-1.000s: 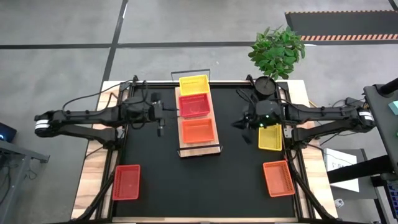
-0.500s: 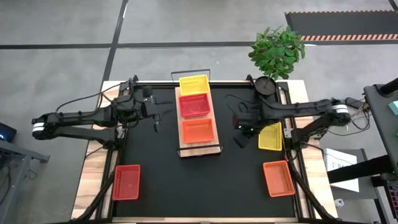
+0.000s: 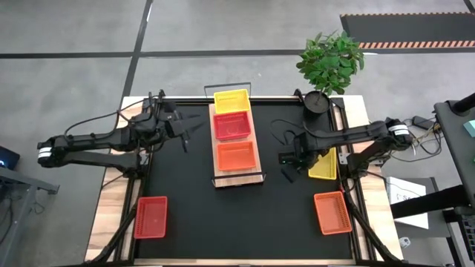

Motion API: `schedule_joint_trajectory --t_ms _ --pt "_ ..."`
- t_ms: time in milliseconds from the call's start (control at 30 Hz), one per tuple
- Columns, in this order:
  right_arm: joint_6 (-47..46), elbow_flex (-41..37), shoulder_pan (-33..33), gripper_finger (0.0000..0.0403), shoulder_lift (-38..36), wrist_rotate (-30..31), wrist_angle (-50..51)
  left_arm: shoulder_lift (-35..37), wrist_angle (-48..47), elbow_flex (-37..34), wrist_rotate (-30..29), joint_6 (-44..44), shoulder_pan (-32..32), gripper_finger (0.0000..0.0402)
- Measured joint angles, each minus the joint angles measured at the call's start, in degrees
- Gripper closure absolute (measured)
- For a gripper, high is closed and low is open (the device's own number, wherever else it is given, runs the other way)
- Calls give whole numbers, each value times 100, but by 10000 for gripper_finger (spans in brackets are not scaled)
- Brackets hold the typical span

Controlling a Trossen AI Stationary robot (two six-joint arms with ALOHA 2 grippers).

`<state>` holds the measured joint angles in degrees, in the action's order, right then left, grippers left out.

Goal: Stack baskets on shelf by color
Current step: Stack the yellow bin on top of the stacked yellow bins on the shelf

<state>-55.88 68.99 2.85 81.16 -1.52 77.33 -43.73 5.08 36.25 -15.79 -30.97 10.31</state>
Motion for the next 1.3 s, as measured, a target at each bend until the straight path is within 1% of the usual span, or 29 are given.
schedule_joint_trajectory --t_ms 167,300,400,600,767,867,933,1133,1233,1300 --pt "-506 -366 65 240 -49 2 -15 -35 -11 -2 -497 37 0 288" --pt "-794 -765 92 210 -104 -13 -33 -47 -72 -4 -658 54 2 288" --pt "-911 -1040 92 206 -199 -46 -106 -65 -140 -7 -682 53 4 288" --pt "-1062 -1544 90 205 -317 -25 -689 -89 -121 -7 -725 53 9 288" --pt "-1060 -2028 90 206 -321 0 -1665 -87 -122 -7 -725 53 9 288" --pt "-1076 -2260 90 221 -317 -4 -2056 -87 -121 -7 -725 53 9 288" --pt "-1171 -2326 90 248 -317 -6 -2257 -87 -122 -7 -725 53 9 288" --pt "-1232 -2258 90 374 -317 -13 -2318 -98 -120 -7 -725 53 9 288" --pt "-1001 -2075 90 388 -317 -25 -2348 -117 -121 -7 -725 53 9 288" --pt "-651 -1864 95 393 -317 -94 -2244 -117 -130 -7 -725 53 9 288"
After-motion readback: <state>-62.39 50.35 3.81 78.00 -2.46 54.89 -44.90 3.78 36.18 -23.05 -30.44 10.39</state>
